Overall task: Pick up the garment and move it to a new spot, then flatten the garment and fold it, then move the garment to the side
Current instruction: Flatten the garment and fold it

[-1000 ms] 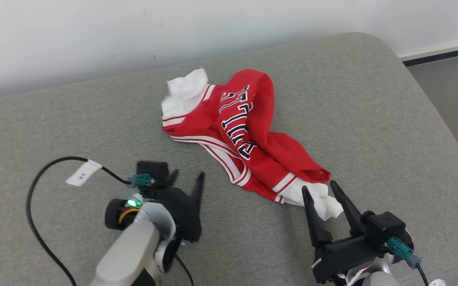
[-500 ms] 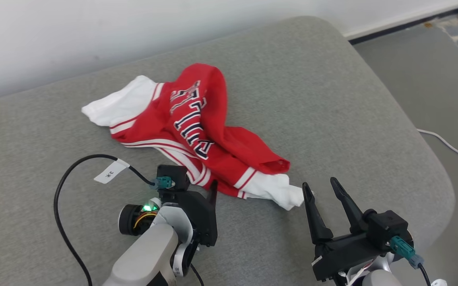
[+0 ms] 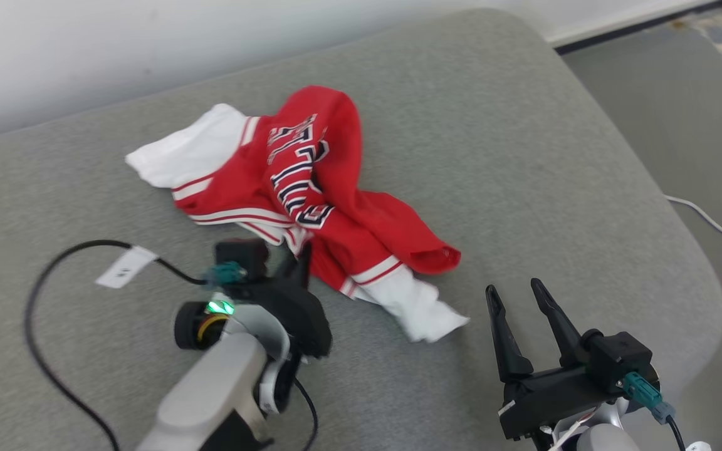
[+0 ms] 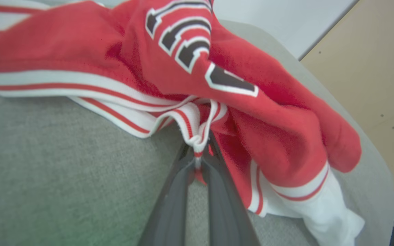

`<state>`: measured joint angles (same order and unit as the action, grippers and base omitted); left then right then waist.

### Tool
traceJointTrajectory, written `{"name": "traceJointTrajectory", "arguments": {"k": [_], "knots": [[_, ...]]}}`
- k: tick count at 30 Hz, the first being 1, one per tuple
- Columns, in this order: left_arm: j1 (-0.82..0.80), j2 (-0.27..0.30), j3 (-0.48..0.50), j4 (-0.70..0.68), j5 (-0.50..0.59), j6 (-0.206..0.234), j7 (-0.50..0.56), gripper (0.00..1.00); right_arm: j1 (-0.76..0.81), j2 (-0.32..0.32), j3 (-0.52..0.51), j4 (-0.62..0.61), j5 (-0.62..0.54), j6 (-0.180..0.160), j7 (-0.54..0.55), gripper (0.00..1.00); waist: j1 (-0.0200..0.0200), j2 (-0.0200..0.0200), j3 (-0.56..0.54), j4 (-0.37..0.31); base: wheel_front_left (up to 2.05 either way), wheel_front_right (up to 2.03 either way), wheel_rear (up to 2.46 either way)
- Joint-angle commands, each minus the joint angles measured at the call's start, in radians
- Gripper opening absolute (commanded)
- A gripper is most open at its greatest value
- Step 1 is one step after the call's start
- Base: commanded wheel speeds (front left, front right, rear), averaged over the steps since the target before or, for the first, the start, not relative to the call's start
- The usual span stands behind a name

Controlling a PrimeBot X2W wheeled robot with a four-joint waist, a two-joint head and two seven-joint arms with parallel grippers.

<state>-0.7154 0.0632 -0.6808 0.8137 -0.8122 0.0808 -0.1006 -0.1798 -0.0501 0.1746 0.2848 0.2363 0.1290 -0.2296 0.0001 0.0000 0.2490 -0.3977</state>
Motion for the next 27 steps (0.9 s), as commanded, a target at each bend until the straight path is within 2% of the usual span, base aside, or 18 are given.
{"name": "traceJointTrajectory", "arguments": {"k": [1, 5, 9, 13, 18, 23, 27], "knots": [[0.011, 0.021, 0.017, -0.027, -0.016, 0.009, -0.021, 0.00, 0.000, 0.000, -0.002, 0.001, -0.008, 0.003, -0.003, 1.00, -0.0001, 0.0000, -0.027, 0.058, 0.00, 0.00, 0.00], [0.033, 0.076, 0.061, -0.146, -0.030, 0.038, -0.052, 0.00, 0.010, 0.000, -0.007, -0.004, -0.017, 0.003, 0.006, 1.00, -0.0001, 0.0000, -0.049, 0.113, 0.00, 0.00, 0.00], [0.086, 0.144, 0.115, -0.333, -0.054, 0.086, -0.050, 0.00, 0.020, 0.000, -0.014, -0.010, -0.023, 0.003, 0.016, 1.00, -0.0001, 0.0000, -0.070, 0.154, 0.00, 0.00, 0.00], [0.167, 0.224, 0.156, -0.564, -0.082, 0.157, 0.003, 0.00, 0.029, 0.000, -0.018, -0.017, -0.027, 0.003, 0.024, 1.00, -0.0001, 0.0000, -0.085, 0.176, 0.00, 0.00, 0.00], [0.254, 0.321, 0.164, -0.861, -0.062, 0.264, 0.090, 0.00, 0.037, 0.000, -0.022, -0.025, -0.028, 0.003, 0.032, 1.00, -0.0001, 0.0000, -0.094, 0.184, 0.00, 0.00, 0.00], [0.282, 0.358, 0.112, -1.129, -0.030, 0.326, 0.179, 0.00, 0.038, 0.000, -0.033, -0.030, -0.030, 0.003, 0.032, 1.00, -0.0001, 0.0000, -0.097, 0.191, 0.00, 0.00, 0.00], [0.276, 0.357, 0.077, -1.237, -0.016, 0.361, 0.233, 0.00, 0.035, -0.001, -0.033, -0.029, -0.026, 0.003, 0.029, 1.00, -0.0001, 0.0000, -0.102, 0.189, 0.00, 0.00, 0.00]]}}
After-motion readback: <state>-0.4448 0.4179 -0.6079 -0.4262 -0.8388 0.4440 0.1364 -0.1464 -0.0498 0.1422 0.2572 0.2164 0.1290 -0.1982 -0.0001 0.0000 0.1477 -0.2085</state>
